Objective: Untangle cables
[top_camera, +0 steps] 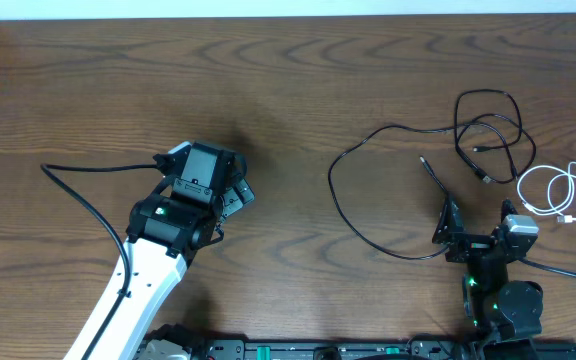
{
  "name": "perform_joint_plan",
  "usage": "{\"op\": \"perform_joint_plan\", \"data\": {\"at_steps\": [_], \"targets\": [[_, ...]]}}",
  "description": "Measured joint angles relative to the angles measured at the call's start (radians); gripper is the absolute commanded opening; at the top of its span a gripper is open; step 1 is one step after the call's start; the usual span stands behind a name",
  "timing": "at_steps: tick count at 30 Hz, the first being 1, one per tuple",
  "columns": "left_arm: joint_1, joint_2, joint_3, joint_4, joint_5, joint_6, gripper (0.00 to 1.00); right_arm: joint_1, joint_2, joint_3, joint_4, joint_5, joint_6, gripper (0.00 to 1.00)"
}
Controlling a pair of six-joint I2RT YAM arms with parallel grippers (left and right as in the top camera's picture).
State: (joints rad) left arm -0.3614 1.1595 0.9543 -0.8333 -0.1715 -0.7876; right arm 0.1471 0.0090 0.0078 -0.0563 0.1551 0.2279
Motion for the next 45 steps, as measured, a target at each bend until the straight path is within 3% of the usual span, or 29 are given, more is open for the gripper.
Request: {"op": "perform_joint_plan", "data": {"at_steps": [45], "targets": [[0.0,-0.019,0.0,-0.018,0.0,0.0,0.98,-0.05,0.0,0.0,0.0,-0.001,0.0,0.99]]}}
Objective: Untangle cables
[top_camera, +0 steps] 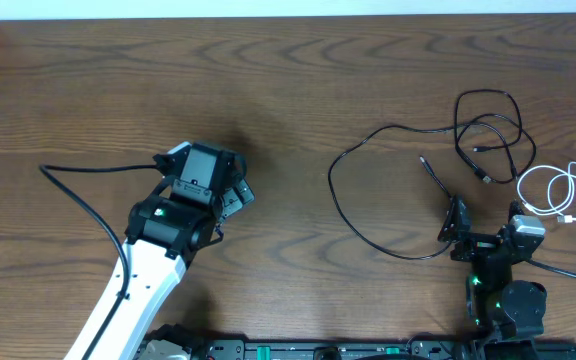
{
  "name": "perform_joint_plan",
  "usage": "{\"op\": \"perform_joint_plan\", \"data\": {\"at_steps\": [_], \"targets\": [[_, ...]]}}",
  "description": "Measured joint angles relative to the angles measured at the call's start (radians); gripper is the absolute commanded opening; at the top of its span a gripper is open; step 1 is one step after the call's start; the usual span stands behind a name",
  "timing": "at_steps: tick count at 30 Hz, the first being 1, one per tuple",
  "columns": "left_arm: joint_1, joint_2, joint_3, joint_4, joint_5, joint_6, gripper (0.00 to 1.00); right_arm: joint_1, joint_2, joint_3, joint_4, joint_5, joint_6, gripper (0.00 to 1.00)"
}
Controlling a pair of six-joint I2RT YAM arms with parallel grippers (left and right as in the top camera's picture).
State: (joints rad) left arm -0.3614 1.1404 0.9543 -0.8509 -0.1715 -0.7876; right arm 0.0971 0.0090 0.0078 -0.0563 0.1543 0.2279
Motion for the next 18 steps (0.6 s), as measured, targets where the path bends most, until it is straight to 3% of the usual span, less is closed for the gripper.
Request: {"op": "perform_joint_plan", "data": {"at_steps": [4,12,18], "targets": [[0.0,-0.093,0.0,-0.043,-0.005,0.0,0.98,0.0,0.0,0.0,0.0,0.0,0.0,0.99],[0.008,-0.444,-0.039,-0.044,-0.094,0.0,0.98,0.0,0.0,0.0,0.0,0.0,0.0,0.99],[0.052,-0.682,-0.081,-0.156,-0.127,0.0,0.98,0.0,0.0,0.0,0.0,0.0,0.0,0.99]]}}
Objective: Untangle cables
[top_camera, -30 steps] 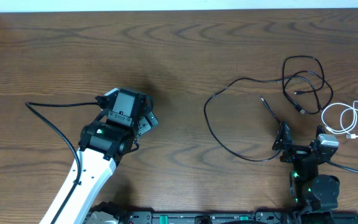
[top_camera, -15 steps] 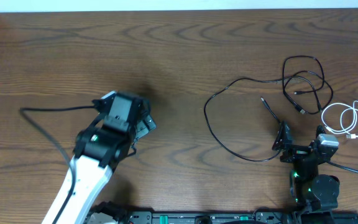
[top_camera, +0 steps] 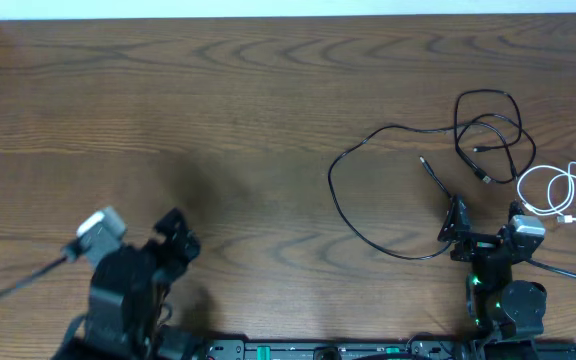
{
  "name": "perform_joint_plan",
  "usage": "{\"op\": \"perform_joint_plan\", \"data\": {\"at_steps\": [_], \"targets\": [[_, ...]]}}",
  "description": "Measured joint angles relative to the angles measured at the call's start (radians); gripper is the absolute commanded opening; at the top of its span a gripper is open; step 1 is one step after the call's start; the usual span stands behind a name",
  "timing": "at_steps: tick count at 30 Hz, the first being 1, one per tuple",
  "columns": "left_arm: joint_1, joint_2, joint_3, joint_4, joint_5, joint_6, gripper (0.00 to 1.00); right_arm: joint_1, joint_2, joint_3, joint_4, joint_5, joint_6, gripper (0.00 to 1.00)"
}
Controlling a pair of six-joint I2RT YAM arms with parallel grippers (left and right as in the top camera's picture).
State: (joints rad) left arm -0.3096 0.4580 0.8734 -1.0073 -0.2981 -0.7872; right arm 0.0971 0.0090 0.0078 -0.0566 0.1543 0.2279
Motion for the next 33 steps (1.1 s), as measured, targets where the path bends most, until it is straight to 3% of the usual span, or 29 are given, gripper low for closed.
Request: {"op": "perform_joint_plan", "data": {"at_steps": [17,21,25,33], "targets": [[0.025,-0.425,-0.249,-0.034,-0.02,-0.001,0.98,0.0,0.0,0.0,0.0,0.0,0.0,0.99],[0.029,-0.452,-0.263,0.001,-0.027,-0.001,0.98,0.0,0.0,0.0,0.0,0.0,0.0,0.99],[0.029,-0.453,-0.298,0.156,-0.056,-0.003,0.98,0.0,0.0,0.0,0.0,0.0,0.0,0.99],[0.029,-0.453,-0.403,0.675,-0.1,0.072,0.98,0.0,0.0,0.0,0.0,0.0,0.0,0.99]]}}
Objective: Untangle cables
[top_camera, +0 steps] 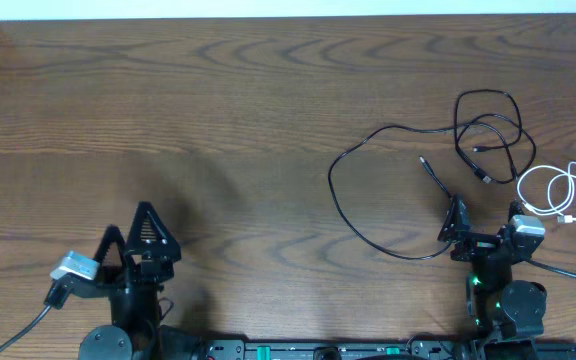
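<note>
A long black cable (340,205) lies on the right half of the wooden table (268,110). It sweeps in a wide curve and ends in several overlapping loops (488,125) at the upper right. One plug end (425,163) points into the curve. A coiled white cable (556,190) lies apart at the far right. My right gripper (485,210) stands open at the front edge, its left finger (456,218) beside the black cable's lower run. At the front left my left gripper (128,222) is open and holds nothing.
The table's back edge meets a white wall (288,8). A dark rail (318,350) with the arm bases runs along the front edge. The left arm's own black lead (18,335) trails off at the bottom left.
My left arm has drawn back a little further and turned, so its fingers now point up the table from the front edge. The right gripper and both cables are unchanged.
At first my left arm reached out over the left middle of the table and the right gripper sat by the black cable. The right gripper then shifted slightly right. After that the left arm was back at the front edge, where it now rests.
</note>
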{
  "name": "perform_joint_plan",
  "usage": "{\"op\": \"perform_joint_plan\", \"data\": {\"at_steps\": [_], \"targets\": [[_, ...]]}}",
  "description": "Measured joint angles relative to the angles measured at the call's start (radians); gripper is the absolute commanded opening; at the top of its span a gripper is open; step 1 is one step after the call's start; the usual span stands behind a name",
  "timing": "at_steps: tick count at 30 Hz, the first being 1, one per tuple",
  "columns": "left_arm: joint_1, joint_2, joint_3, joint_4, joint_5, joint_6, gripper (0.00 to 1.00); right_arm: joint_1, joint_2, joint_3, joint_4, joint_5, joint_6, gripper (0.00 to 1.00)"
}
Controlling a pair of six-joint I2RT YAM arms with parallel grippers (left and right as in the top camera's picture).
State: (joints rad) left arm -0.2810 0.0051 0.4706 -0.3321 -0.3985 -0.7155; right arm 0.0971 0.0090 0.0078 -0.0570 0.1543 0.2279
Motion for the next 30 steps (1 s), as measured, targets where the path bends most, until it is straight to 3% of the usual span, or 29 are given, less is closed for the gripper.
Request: {"op": "perform_joint_plan", "data": {"at_steps": [9,15,30], "targets": [[0.0,0.0,-0.181,0.369,-0.004,0.043,0.98,0.0,0.0,0.0,0.0,0.0,0.0,0.99],[0.0,0.0,-0.292,0.525,-0.003,0.047,0.98,0.0,0.0,0.0,0.0,0.0,0.0,0.99],[0.0,0.0,-0.399,0.703,0.067,0.139,0.98,0.0,0.0,0.0,0.0,0.0,0.0,0.99]]}}
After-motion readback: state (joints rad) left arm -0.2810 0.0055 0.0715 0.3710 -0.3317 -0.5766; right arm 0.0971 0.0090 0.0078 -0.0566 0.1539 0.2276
